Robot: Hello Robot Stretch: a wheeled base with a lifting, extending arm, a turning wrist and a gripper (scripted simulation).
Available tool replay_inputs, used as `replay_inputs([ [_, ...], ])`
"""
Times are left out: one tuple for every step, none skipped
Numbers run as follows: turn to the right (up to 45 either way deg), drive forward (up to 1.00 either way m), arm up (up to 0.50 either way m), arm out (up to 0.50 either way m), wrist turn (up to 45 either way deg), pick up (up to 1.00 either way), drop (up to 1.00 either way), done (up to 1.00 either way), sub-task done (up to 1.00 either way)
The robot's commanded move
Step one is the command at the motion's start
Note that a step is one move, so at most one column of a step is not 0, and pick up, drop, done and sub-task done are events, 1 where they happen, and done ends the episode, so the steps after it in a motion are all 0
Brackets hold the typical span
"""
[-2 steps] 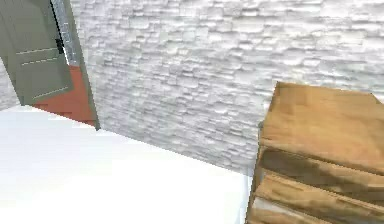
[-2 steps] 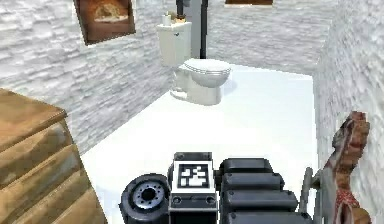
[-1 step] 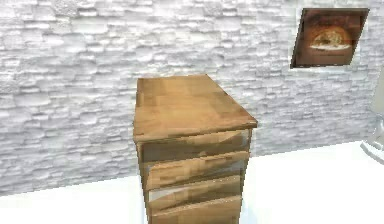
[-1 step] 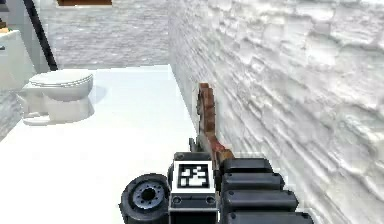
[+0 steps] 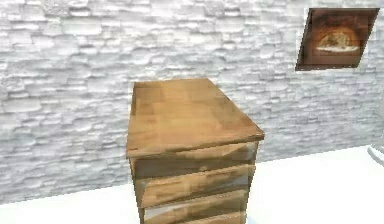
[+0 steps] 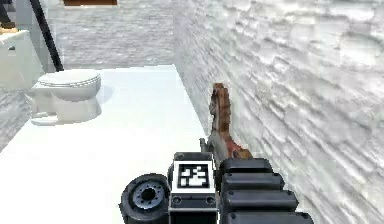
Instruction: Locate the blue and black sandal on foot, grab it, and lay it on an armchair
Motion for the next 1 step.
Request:
replay_inputs([
  [-45.0,0.00,0.00,0.00,0.0,0.00,0.00,0.00,0.00],
])
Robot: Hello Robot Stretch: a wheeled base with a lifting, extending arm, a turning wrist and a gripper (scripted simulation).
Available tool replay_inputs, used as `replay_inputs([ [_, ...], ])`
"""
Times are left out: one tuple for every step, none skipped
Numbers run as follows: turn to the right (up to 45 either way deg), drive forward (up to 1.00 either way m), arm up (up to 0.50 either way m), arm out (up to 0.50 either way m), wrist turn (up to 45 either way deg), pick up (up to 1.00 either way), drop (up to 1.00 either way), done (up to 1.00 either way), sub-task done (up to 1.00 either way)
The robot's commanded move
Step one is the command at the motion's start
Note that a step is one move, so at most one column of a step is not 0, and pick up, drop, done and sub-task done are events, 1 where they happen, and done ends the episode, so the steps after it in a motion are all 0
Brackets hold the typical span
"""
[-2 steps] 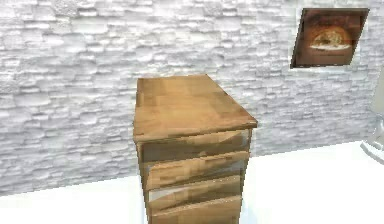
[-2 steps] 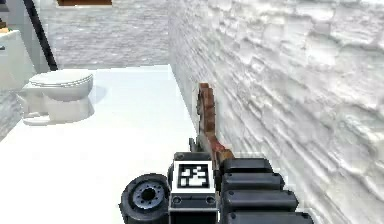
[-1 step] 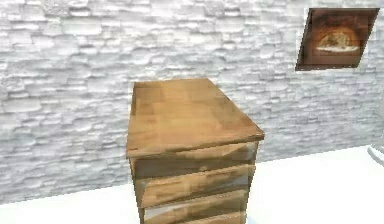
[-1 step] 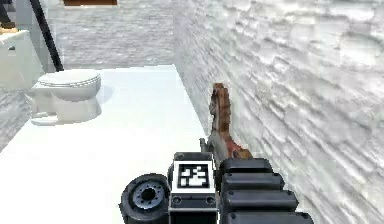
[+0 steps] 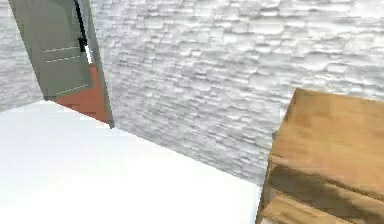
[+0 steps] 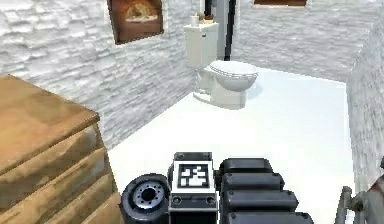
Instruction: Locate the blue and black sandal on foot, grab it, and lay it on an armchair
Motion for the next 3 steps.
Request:
replay_inputs([
  [-42.0,0.00,0.00,0.00,0.0,0.00,0.00,0.00,0.00],
  [0.0,1.00,0.00,0.00,0.0,0.00,0.00,0.00,0.00],
  [0.0,1.00,0.00,0.00,0.0,0.00,0.00,0.00,0.00],
])
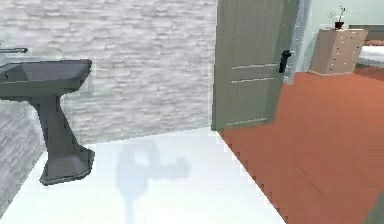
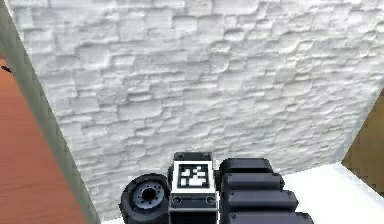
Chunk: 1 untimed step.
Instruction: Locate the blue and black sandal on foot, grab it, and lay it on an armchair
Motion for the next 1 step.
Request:
replay_inputs([
  [-3.0,0.00,0.00,0.00,0.0,0.00,0.00,0.00,0.00],
])
